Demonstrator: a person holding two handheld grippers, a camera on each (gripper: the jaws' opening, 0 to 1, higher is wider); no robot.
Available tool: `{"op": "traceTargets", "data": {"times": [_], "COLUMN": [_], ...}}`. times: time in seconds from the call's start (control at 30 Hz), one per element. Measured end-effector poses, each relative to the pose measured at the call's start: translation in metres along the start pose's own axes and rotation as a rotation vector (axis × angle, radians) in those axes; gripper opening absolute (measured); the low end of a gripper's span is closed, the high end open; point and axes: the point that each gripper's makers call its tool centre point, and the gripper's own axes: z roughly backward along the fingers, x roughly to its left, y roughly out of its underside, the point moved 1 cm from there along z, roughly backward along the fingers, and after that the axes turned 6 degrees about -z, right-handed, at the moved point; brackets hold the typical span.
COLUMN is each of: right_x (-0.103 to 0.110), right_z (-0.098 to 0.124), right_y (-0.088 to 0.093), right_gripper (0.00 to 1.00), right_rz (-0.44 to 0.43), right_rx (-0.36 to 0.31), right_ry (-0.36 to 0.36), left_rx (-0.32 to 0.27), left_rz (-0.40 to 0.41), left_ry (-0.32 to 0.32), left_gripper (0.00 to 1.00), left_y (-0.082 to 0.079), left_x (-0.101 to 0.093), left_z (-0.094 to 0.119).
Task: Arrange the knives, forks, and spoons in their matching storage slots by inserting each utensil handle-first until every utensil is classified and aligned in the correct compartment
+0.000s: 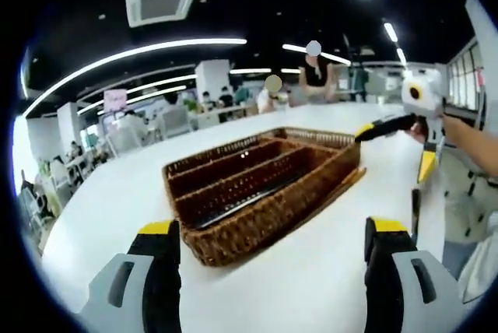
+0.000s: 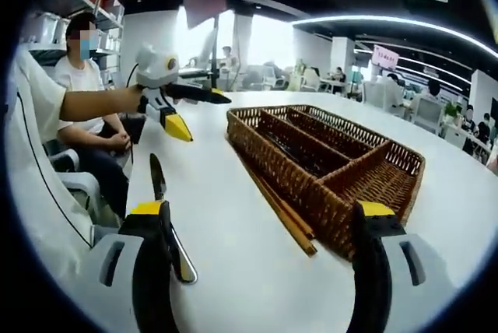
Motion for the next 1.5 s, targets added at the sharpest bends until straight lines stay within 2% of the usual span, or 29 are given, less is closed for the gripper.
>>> {"op": "traceTargets", "data": {"times": [0.1,0.27,0.3,0.53,0.63,0.7,0.73,0.93,1.03,1.13,1.2,1.27,1.33,1.4,1.43,1.47,1.5], "right_x": [0.001,0.016,0.019,0.031,0.033,0.034,0.035,0.041,0.044,0.045,0.046,0.050,0.052,0.054,0.054,0.054,0.054], "right_z": [0.004,0.009,0.009,0.008,0.009,0.009,0.009,0.009,0.008,0.007,0.006,0.007,0.007,0.007,0.006,0.006,0.006], "right_y": [-0.001,0.001,0.005,0.018,0.023,0.026,0.027,0.030,0.030,0.029,0.028,0.030,0.032,0.032,0.031,0.030,0.029], "right_gripper": [1.00,0.94,0.92,0.83,0.77,0.76,0.76,0.71,0.68,0.66,0.62,0.57,0.52,0.49,0.49,0.49,0.49], "right_rz": [0.000,0.007,0.015,0.045,0.028,0.019,0.014,0.013,0.025,0.055,0.051,0.053,0.057,0.062,0.062,0.064,0.070], "right_rx": [-0.013,-0.012,0.001,0.037,0.036,0.037,0.039,0.051,0.060,0.057,0.067,0.083,0.103,0.106,0.104,0.102,0.096], "right_ry": [-0.002,-0.028,-0.030,-0.062,-0.074,-0.083,-0.082,-0.105,-0.120,-0.120,-0.130,-0.150,-0.165,-0.171,-0.174,-0.173,-0.171], "left_rx": [-0.007,0.010,0.031,0.062,0.071,0.068,0.071,0.098,0.132,0.133,0.132,0.149,0.161,0.176,0.210,0.214,0.177], "left_rz": [0.007,-0.008,-0.019,-0.033,-0.038,-0.027,-0.027,-0.036,-0.021,-0.002,0.020,0.036,0.026,0.009,-0.003,-0.015,-0.049], "left_ry": [0.014,0.082,0.084,0.185,0.192,0.213,0.220,0.250,0.299,0.332,0.340,0.363,0.368,0.379,0.405,0.418,0.427], "left_gripper": [1.00,1.00,1.00,0.97,0.91,0.88,0.88,0.86,0.78,0.66,0.61,0.56,0.52,0.46,0.42,0.37,0.36], "left_y": [0.002,0.007,0.011,0.020,0.021,0.020,0.020,0.024,0.029,0.028,0.028,0.026,0.028,0.031,0.038,0.039,0.036], "left_x": [-0.008,-0.029,-0.032,-0.060,-0.065,-0.086,-0.090,-0.102,-0.116,-0.125,-0.123,-0.136,-0.124,-0.123,-0.123,-0.124,-0.122], "left_z": [0.003,0.006,0.007,0.015,0.018,0.024,0.025,0.027,0.031,0.032,0.032,0.035,0.035,0.036,0.039,0.040,0.038]}}
